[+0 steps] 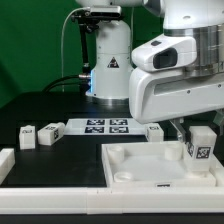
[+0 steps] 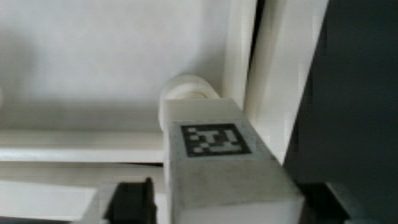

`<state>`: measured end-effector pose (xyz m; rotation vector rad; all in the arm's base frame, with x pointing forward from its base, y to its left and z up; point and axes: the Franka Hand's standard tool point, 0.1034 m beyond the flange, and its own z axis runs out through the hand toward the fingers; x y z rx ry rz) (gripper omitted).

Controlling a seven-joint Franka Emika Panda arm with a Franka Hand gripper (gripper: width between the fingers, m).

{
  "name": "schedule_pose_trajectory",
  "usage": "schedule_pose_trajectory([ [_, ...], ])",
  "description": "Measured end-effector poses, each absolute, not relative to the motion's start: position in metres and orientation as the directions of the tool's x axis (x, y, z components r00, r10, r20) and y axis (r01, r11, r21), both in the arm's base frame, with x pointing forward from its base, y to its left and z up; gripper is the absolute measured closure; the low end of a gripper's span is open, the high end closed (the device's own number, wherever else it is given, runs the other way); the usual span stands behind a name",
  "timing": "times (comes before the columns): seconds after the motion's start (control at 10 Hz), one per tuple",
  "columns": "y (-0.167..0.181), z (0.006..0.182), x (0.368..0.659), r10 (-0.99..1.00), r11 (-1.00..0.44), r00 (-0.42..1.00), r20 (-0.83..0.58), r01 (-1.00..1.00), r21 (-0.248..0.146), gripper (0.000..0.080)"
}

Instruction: Assemble one leg

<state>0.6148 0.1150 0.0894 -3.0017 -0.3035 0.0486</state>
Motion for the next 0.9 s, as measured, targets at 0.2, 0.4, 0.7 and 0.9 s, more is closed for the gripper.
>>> schedule_pose_trajectory([
  [0.2, 0.1147, 0.0897, 0.6151, 0.201, -0.972, 0.979, -0.019, 0.197, -0.126, 0.0501],
  [0.4, 0.1148, 0.0898, 0.6153, 0.167, -0.979, 0.986, -0.023, 0.163, -0.126, 0.0501],
  [0.7, 0.1161, 0.0902, 0.616, -0.04, -0.991, 0.998, -0.043, -0.046, -0.122, 0.0501],
  [0.9, 0.1178, 0.0895, 0.6149, -0.373, -0.92, 0.925, -0.076, -0.38, -0.101, 0.0501],
])
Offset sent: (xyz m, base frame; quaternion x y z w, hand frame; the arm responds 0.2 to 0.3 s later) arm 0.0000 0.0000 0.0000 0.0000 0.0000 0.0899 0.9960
